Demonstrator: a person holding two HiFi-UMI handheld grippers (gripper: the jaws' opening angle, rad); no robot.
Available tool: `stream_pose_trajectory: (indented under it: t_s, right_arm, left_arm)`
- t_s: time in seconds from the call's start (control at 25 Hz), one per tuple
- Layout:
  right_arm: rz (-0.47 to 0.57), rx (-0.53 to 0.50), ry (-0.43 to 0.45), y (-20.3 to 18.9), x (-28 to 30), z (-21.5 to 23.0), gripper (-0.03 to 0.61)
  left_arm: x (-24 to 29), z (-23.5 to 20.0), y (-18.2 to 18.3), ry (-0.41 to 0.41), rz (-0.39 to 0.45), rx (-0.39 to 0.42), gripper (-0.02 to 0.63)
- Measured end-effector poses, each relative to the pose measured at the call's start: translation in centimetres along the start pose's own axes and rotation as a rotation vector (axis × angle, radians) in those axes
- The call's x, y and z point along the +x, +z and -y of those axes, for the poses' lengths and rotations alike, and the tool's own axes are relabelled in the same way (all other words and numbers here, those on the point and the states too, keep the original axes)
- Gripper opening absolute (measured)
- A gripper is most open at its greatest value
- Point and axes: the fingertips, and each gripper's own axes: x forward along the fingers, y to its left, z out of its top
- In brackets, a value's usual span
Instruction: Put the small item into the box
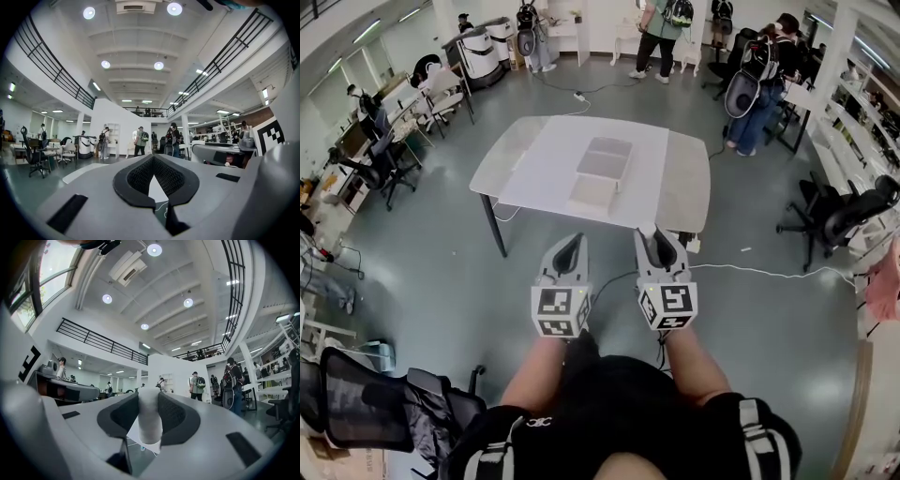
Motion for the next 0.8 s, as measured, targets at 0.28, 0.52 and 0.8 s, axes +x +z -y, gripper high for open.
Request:
stream_pose_trajectory:
  t_s: [0.28, 0.52, 0.8]
  right_arm:
    - [0.001, -0.008, 0.012, -1.3, 4.7, 0.1, 0.124]
    - [-0.008, -0.012, 0.017, -2.5, 10.5, 0.6, 0.124]
    - [-0.035, -0.039, 0.023, -3.4, 17.1, 1.0, 0.124]
  left_arm:
    - [3.6, -3.1, -0.4, 0.001, 0.017, -0.003, 0.012]
    - [8.4, -6.6, -0.9, -0.011, 0.012, -0.012, 0.012]
    - [14.3, -10.3, -0.9, -0.039, 0.0, -0.039, 0.012]
